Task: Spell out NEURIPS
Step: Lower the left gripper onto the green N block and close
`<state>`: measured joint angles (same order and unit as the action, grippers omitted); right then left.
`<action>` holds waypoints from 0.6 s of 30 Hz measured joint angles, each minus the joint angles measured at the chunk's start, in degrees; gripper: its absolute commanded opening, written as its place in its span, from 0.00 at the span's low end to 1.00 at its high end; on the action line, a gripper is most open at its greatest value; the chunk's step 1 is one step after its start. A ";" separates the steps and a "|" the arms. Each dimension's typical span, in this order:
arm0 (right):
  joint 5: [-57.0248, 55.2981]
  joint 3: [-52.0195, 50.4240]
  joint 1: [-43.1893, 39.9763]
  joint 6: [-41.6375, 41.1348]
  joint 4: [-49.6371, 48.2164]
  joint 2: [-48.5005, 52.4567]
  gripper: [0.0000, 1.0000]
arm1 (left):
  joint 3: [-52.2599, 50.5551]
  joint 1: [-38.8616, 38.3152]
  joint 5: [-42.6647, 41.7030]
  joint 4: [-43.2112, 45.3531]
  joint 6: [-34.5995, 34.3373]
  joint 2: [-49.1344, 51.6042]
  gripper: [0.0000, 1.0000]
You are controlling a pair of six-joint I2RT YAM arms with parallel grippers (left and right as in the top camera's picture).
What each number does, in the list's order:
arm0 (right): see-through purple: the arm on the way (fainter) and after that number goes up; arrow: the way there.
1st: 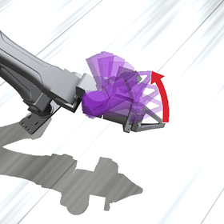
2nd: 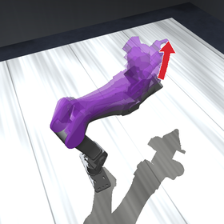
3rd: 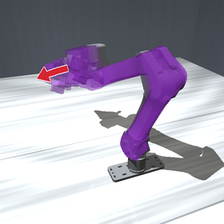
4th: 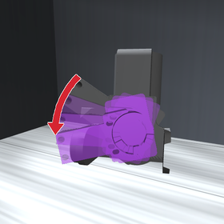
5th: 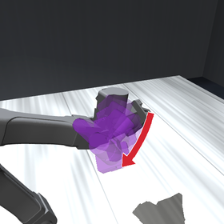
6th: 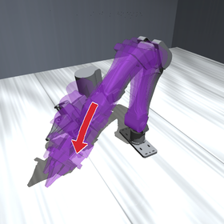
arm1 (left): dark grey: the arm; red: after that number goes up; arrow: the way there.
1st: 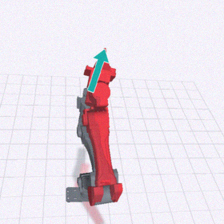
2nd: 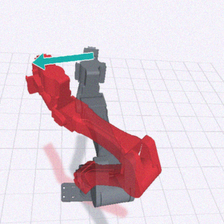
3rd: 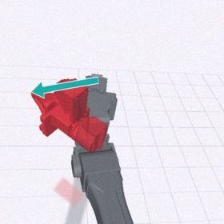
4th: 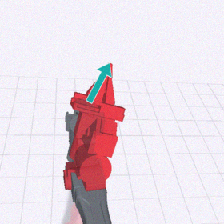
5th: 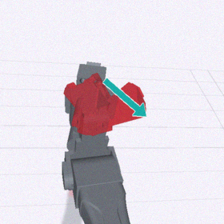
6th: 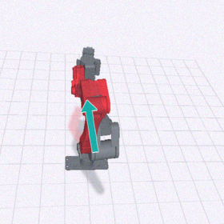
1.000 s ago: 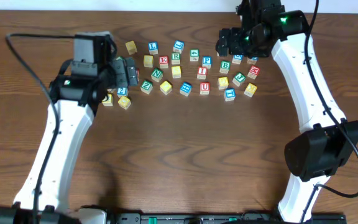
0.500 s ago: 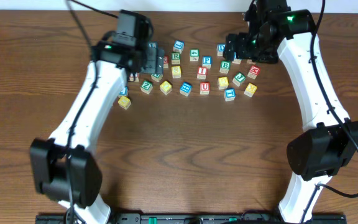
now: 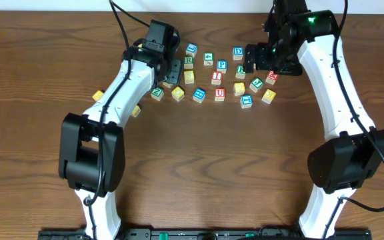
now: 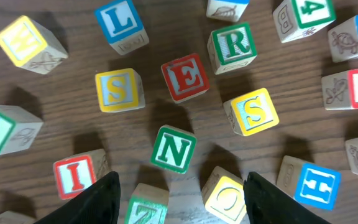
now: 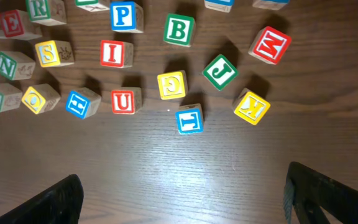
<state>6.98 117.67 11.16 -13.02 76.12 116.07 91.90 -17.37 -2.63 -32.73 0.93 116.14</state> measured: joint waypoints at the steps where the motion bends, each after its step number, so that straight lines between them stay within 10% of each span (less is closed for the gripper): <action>1: -0.04 0.00 0.00 0.00 0.00 0.00 0.99 | 0.00 0.00 0.00 0.39 0.02 0.55 0.63; 18: -0.42 0.00 0.00 0.00 -0.09 0.00 0.99 | 0.00 0.00 0.02 4.59 0.42 8.13 0.61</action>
<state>6.57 117.67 11.16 -13.02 76.03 116.07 91.90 -17.37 -2.61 -28.14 1.34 124.27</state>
